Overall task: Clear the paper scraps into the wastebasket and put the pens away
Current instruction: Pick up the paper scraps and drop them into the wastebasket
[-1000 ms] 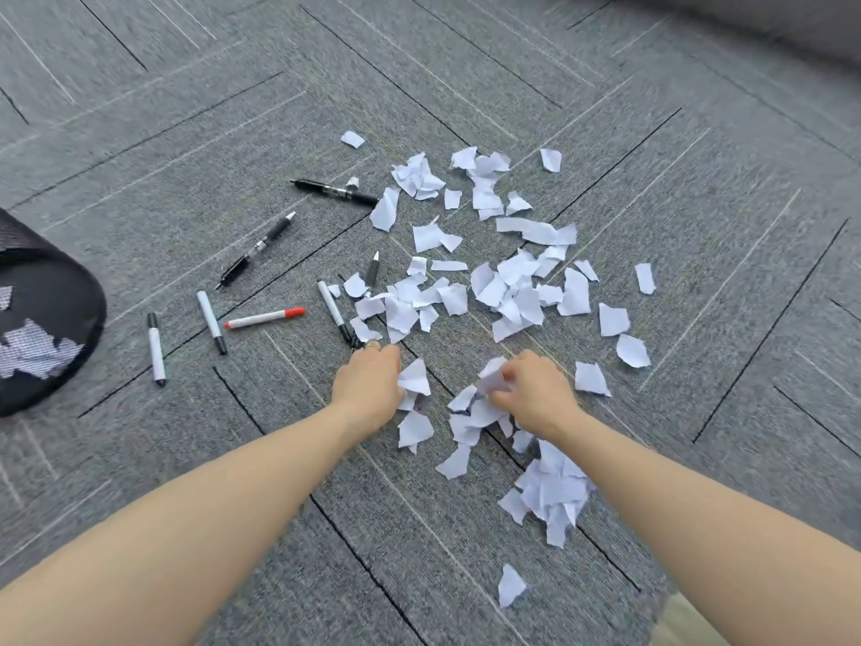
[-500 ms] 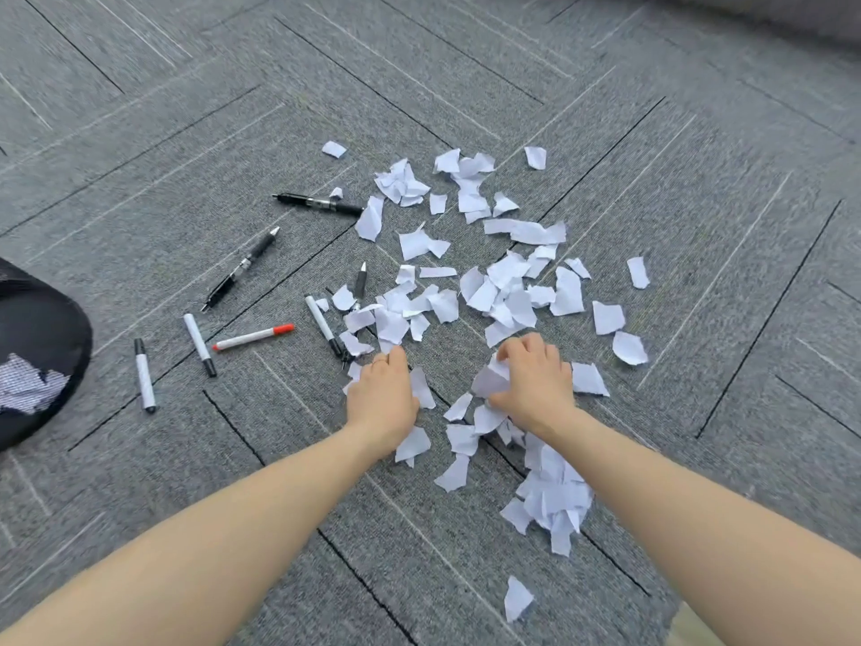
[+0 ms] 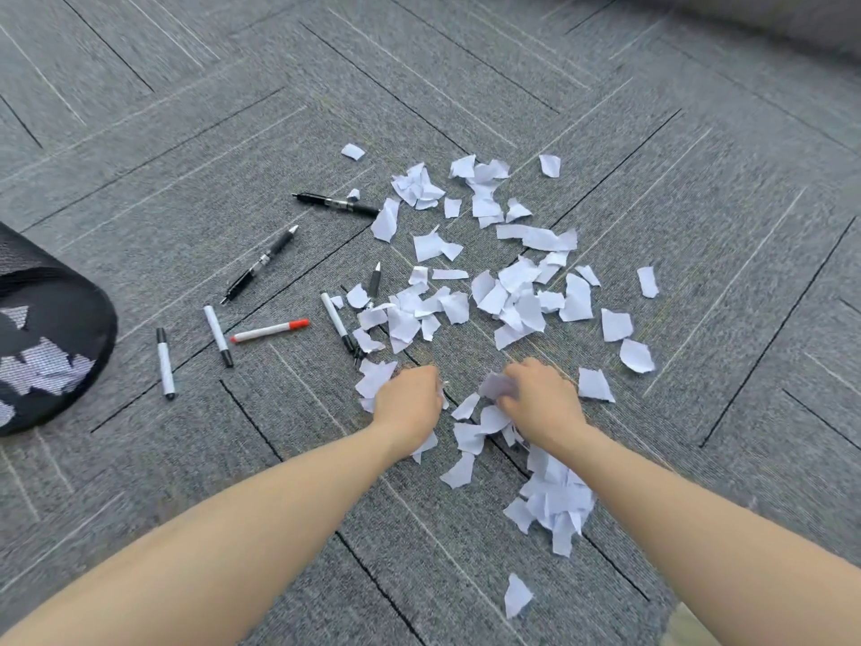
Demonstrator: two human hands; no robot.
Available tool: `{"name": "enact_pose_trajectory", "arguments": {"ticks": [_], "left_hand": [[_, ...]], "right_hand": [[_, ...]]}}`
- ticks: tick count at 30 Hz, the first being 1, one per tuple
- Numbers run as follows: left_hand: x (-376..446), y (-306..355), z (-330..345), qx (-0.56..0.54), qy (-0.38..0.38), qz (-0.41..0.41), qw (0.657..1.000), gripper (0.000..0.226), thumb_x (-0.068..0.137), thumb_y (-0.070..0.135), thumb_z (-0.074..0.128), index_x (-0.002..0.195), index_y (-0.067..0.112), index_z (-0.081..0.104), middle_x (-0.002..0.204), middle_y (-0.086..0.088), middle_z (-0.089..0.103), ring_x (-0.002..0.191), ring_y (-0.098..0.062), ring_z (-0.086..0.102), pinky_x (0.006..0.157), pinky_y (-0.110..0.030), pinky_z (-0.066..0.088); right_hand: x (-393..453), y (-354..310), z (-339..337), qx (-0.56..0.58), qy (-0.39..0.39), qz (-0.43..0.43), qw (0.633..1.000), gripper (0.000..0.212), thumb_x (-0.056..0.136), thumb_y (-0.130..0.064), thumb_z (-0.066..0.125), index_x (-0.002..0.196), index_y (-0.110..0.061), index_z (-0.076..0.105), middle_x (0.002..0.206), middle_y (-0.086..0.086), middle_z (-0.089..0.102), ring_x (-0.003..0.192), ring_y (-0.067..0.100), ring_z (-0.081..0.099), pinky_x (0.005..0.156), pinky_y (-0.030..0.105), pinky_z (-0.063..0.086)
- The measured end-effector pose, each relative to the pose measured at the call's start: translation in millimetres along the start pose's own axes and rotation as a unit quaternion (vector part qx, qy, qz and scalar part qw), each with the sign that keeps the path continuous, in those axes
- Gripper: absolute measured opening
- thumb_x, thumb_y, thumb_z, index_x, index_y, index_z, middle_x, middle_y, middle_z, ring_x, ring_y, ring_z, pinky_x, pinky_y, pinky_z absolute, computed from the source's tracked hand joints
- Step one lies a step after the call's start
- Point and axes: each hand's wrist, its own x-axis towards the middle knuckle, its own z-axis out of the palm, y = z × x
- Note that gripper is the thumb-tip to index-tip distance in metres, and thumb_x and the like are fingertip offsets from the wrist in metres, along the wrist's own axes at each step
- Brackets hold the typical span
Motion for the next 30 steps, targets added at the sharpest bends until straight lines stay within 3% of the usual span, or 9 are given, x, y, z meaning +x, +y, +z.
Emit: {"name": "enact_pose_trajectory", "arguments": {"ticks": [2, 5, 7, 11, 14, 17, 21, 26, 30], "left_hand": [[3.0, 0.9, -5.2, -0.063, -0.031, -0.026, 0.997, 0.03, 0.094, 0.015, 0.044, 0.065, 0.016, 0.037, 0.064, -0.001, 0.046, 0.059, -0.02, 0.041, 0.056, -0.029, 0.034], [12.7, -3.8, -35.3, -0.152, -0.097, -0.029, 0.983, 0.035, 0.091, 0.015, 0.051, 0.06, 0.015, 0.034, 0.057, 0.004, 0.037, 0.043, -0.008, 0.034, 0.045, -0.019, 0.028], [14.8, -8.5, -59.2, -0.115, -0.17, 0.005, 0.979, 0.028, 0.086, 0.02, 0.059, 0.065, 0.013, 0.04, 0.061, 0.003, 0.04, 0.048, -0.01, 0.036, 0.047, -0.02, 0.027], [-8.8, -15.2, -47.9, -0.034, -0.27, 0.067, 0.96, 0.029, 0.083, 0.028, 0.063, 0.065, 0.016, 0.044, 0.063, 0.004, 0.044, 0.054, -0.013, 0.036, 0.05, -0.019, 0.029], [-26.5, -20.6, -16.7, 0.188, -0.208, 0.181, 0.943, 0.016, 0.086, 0.024, 0.052, 0.074, 0.015, 0.051, 0.076, -0.004, 0.055, 0.067, -0.022, 0.052, 0.059, -0.028, 0.039], [-28.6, -27.4, -10.5, 0.305, -0.064, 0.247, 0.917, 0.031, 0.085, 0.03, 0.054, 0.111, 0.013, 0.05, 0.113, -0.005, 0.056, 0.104, -0.025, 0.054, 0.085, -0.034, 0.041], [-26.5, -30.4, -8.6, 0.284, -0.026, 0.186, 0.94, 0.052, 0.082, 0.036, 0.061, 0.123, 0.014, 0.038, 0.125, -0.007, 0.046, 0.113, -0.026, 0.046, 0.093, -0.035, 0.038], [-31.3, -26.2, -0.2, 0.146, -0.096, 0.091, 0.98, 0.024, 0.089, 0.016, 0.051, 0.11, 0.009, 0.043, 0.105, -0.012, 0.062, 0.093, -0.032, 0.059, 0.075, -0.041, 0.047], [-35.4, -21.5, -0.8, 0.173, -0.085, 0.108, 0.975, 0.018, 0.093, 0.022, 0.05, 0.102, 0.009, 0.057, 0.108, -0.009, 0.059, 0.096, -0.028, 0.057, 0.082, -0.04, 0.049]], "right_hand": [[2.5, 5.1, -1.7, 0.071, -0.013, 0.028, 0.997, 0.011, 0.086, -0.019, 0.046, 0.085, -0.013, 0.055, 0.088, 0.004, 0.059, 0.086, 0.029, 0.059, 0.072, 0.036, 0.046], [9.8, 13.1, -13.6, 0.167, 0.017, 0.093, 0.981, 0.021, 0.09, -0.015, 0.042, 0.102, -0.013, 0.059, 0.091, 0.004, 0.064, 0.067, 0.02, 0.056, 0.066, 0.034, 0.048], [14.6, 18.4, -25.0, 0.21, 0.019, 0.078, 0.974, 0.012, 0.089, -0.014, 0.044, 0.085, -0.013, 0.056, 0.074, 0.003, 0.053, 0.058, 0.016, 0.043, 0.059, 0.031, 0.042], [11.0, 17.1, -43.1, 0.235, -0.164, -0.029, 0.958, 0.02, 0.081, -0.014, 0.06, 0.067, -0.014, 0.045, 0.064, 0.0, 0.039, 0.055, 0.014, 0.033, 0.053, 0.026, 0.026], [2.2, 11.3, -31.4, 0.124, -0.233, -0.066, 0.962, 0.019, 0.081, -0.016, 0.064, 0.068, -0.016, 0.051, 0.062, -0.003, 0.045, 0.054, 0.013, 0.039, 0.05, 0.023, 0.031], [-4.2, 8.1, -13.6, 0.011, -0.124, -0.109, 0.986, 0.006, 0.083, -0.022, 0.061, 0.083, -0.016, 0.06, 0.088, -0.001, 0.051, 0.079, 0.016, 0.049, 0.067, 0.026, 0.042], [-6.8, 8.0, -4.8, -0.067, -0.022, -0.14, 0.988, 0.037, 0.08, -0.03, 0.067, 0.112, -0.018, 0.052, 0.125, 0.003, 0.045, 0.113, 0.025, 0.044, 0.095, 0.037, 0.038], [-3.8, 1.4, -3.8, -0.062, -0.033, -0.121, 0.99, 0.043, 0.083, -0.018, 0.062, 0.122, -0.018, 0.043, 0.122, 0.005, 0.055, 0.11, 0.027, 0.05, 0.085, 0.035, 0.037], [-4.2, -0.3, -6.6, -0.072, -0.048, -0.109, 0.99, 0.033, 0.084, -0.016, 0.059, 0.116, -0.017, 0.049, 0.119, 0.007, 0.054, 0.108, 0.028, 0.05, 0.081, 0.035, 0.036]]}}
